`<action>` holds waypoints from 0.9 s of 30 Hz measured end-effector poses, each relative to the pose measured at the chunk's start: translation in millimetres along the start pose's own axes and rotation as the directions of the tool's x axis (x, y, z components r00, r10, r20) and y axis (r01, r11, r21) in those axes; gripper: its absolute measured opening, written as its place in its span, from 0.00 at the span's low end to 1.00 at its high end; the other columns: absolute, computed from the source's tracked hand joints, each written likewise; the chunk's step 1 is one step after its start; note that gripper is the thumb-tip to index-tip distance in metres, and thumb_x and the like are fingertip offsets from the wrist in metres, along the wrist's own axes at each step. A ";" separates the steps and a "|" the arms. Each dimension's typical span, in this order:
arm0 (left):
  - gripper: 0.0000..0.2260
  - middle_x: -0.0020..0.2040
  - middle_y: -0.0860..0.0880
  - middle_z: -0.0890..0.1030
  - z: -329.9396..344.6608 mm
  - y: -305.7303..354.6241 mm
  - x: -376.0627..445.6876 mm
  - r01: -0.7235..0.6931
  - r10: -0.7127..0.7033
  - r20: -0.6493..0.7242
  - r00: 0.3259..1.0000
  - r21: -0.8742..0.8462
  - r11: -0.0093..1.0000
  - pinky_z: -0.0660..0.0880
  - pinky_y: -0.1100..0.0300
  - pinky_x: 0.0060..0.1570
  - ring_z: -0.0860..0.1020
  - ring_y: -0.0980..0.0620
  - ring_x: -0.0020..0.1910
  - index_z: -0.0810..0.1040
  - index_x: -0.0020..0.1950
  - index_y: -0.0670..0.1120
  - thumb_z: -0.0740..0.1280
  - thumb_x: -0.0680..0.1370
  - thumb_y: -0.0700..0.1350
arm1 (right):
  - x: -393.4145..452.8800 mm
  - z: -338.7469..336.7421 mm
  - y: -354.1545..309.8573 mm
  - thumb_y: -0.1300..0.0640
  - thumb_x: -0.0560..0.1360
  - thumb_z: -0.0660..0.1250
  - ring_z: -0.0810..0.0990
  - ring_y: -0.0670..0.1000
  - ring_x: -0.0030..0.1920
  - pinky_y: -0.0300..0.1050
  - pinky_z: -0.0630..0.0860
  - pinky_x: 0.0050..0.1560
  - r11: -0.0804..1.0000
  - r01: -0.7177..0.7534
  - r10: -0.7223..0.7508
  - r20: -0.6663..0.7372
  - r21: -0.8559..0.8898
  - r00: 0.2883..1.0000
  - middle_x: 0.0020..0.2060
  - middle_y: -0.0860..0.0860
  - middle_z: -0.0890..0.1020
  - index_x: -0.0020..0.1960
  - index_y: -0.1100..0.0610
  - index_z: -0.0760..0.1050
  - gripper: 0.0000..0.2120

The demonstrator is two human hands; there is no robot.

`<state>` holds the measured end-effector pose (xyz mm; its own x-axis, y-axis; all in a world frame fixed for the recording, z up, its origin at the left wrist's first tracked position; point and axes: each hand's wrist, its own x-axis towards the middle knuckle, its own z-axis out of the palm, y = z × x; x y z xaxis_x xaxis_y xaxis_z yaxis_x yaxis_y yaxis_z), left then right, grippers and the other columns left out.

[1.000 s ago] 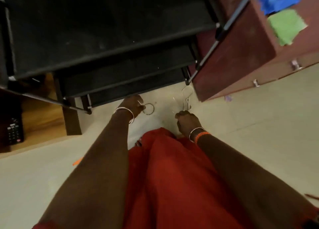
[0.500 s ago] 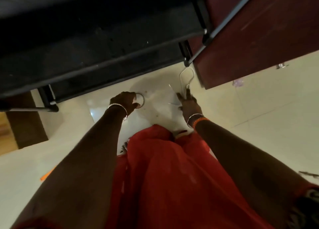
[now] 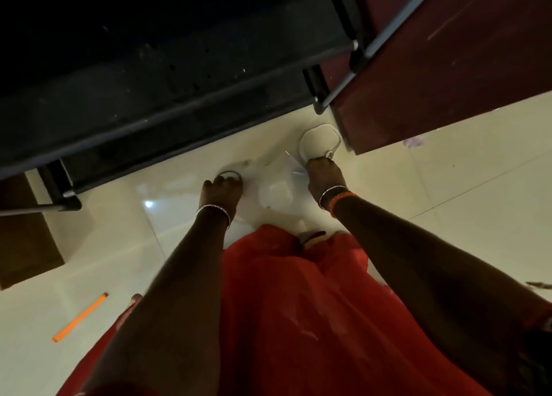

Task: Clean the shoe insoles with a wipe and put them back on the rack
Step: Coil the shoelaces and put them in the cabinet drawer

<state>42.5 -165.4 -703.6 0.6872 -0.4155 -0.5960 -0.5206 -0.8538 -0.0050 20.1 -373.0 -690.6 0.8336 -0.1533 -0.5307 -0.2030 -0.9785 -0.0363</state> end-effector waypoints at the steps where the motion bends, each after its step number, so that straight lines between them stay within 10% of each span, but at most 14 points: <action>1: 0.17 0.64 0.45 0.74 -4.5 -3.4 0.0 0.001 0.000 -0.011 1.000 0.006 1.000 0.70 0.52 0.59 0.70 0.43 0.65 0.69 0.67 0.43 0.60 0.77 0.36 | -0.7 -5.2 -0.4 0.69 0.73 0.61 0.76 0.62 0.57 0.52 0.73 0.55 1.000 -0.018 0.017 0.007 0.025 1.000 0.55 0.63 0.78 0.57 0.66 0.74 0.13; 10: 0.10 0.55 0.45 0.77 -105.5 -7.7 -45.9 -0.177 0.169 -0.160 0.973 -0.036 0.984 0.71 0.54 0.47 0.72 0.45 0.60 0.71 0.60 0.45 0.60 0.79 0.40 | -54.3 -72.5 -25.0 0.66 0.73 0.60 0.75 0.63 0.56 0.50 0.70 0.55 0.990 0.002 0.005 -0.048 0.144 0.999 0.55 0.62 0.77 0.58 0.65 0.73 0.13; 16: 0.05 0.50 0.42 0.78 -206.2 16.7 -116.8 -0.260 0.130 -0.340 0.932 -0.374 0.890 0.74 0.50 0.46 0.77 0.40 0.50 0.74 0.48 0.42 0.59 0.76 0.36 | -131.1 -187.5 -2.7 0.60 0.70 0.62 0.79 0.63 0.49 0.48 0.74 0.46 0.965 0.182 -0.129 -0.260 0.191 0.957 0.46 0.60 0.82 0.45 0.59 0.79 0.08; 21: 0.04 0.41 0.42 0.76 -300.6 84.2 -162.3 -0.512 0.038 -0.760 0.649 -0.399 0.761 0.73 0.51 0.38 0.76 0.40 0.39 0.74 0.44 0.39 0.61 0.76 0.38 | -210.5 -298.7 64.7 0.60 0.66 0.67 0.79 0.54 0.33 0.43 0.73 0.37 0.791 0.363 0.040 -0.635 0.492 0.772 0.30 0.53 0.82 0.34 0.56 0.79 0.04; 27: 0.04 0.36 0.49 0.71 -407.8 152.4 -169.3 -0.668 0.053 -0.902 0.428 -0.276 0.691 0.62 0.62 0.34 0.70 0.50 0.35 0.72 0.41 0.39 0.64 0.76 0.36 | -234.8 -409.4 137.3 0.60 0.68 0.64 0.70 0.40 0.28 0.31 0.62 0.30 0.661 0.509 0.352 -0.827 0.552 0.439 0.20 0.45 0.72 0.30 0.54 0.72 0.08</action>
<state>53.5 -353.2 -276.0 0.7234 -0.5063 0.4694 -0.6790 -0.3986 0.6165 6.8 -527.9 -224.3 0.7194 -0.5256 0.4542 0.0066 -0.6487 -0.7610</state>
